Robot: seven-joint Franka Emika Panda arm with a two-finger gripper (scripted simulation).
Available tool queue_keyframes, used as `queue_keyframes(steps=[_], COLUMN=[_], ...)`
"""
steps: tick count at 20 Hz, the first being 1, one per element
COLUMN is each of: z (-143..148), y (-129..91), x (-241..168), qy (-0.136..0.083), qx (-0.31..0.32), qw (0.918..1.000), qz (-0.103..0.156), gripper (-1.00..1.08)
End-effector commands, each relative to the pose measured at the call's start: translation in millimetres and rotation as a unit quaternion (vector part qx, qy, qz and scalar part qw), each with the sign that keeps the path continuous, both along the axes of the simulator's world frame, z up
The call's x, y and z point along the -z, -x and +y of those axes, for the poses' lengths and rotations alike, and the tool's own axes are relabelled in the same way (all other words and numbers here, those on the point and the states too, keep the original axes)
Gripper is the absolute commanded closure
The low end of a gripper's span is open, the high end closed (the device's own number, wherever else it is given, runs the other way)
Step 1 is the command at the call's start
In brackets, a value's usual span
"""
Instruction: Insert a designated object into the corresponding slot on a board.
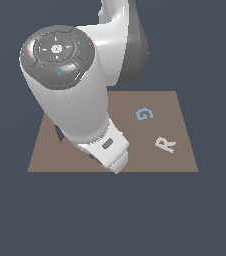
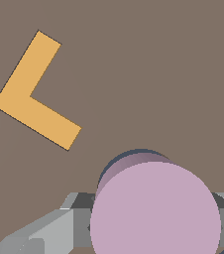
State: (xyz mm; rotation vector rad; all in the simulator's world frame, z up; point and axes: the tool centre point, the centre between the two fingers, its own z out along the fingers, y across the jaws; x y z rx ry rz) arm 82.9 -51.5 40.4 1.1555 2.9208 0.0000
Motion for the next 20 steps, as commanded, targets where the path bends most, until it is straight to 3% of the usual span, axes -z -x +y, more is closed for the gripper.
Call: queue_keyframes(steps=[1,10,11,20], z=[0.2,0.1,0.1,0.1], y=[-0.6,-0.1,-0.1,-0.1], x=[-0.4,9.7,9.7,9.7], qy=[0.0,0.0,0.0,0.0], qx=[-0.003,-0.002,-0.002,-0.002], qw=[1.0,1.0,1.0,1.0], qz=[0.0,0.0,0.0,0.0], gripper=[1.08,1.08,-0.92,-0.92])
